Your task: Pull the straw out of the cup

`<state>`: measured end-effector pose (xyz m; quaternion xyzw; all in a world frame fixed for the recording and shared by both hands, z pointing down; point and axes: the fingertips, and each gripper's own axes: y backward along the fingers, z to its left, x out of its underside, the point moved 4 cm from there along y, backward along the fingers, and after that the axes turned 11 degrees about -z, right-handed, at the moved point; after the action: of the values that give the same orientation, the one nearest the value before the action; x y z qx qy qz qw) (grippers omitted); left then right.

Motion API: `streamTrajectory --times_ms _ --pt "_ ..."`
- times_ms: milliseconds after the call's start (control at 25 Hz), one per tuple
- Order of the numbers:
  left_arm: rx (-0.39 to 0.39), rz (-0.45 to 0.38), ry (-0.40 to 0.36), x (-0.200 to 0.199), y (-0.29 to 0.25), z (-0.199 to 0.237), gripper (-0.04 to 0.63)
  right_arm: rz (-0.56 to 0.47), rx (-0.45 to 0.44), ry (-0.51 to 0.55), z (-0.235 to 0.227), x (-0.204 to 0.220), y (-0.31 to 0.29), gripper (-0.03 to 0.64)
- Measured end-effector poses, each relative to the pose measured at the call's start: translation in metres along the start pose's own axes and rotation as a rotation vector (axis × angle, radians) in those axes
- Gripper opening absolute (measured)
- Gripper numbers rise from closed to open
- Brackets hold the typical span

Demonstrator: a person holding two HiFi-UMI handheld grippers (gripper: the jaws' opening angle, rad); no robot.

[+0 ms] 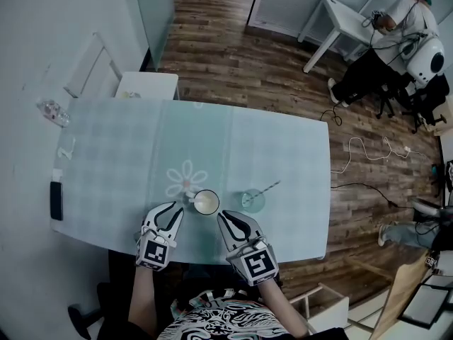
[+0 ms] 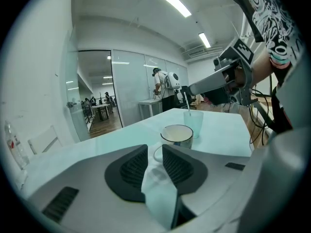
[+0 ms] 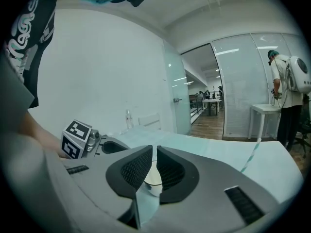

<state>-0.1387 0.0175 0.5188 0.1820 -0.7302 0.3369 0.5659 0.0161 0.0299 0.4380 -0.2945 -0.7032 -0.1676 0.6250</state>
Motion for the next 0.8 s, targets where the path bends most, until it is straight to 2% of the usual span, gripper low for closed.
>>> streamTrajectory --times_ms 120,200,280,400,520,800 --pt "0.043 0.004 0.009 0.004 -0.009 0.001 0.119 0.013 -0.014 -0.016 0.000 0.006 -0.003 0.061" --pt "0.081 -0.011 0.047 0.005 -0.014 0.001 0.161 0.001 -0.029 -0.022 -0.004 0.012 -0.004 0.063" --pt "0.121 -0.005 0.053 0.008 -0.020 0.002 0.190 0.001 -0.038 -0.040 -0.006 0.015 -0.008 0.071" --pt "0.202 0.027 0.045 0.019 -0.027 0.002 0.192 0.003 -0.056 -0.045 -0.007 0.021 -0.014 0.066" --pt "0.280 0.042 0.082 0.024 -0.032 0.004 0.199 0.030 -0.066 -0.051 -0.004 0.024 -0.019 0.067" --pt "0.417 0.079 0.042 0.030 -0.050 0.005 0.223 0.043 -0.080 -0.085 -0.006 0.030 -0.023 0.067"
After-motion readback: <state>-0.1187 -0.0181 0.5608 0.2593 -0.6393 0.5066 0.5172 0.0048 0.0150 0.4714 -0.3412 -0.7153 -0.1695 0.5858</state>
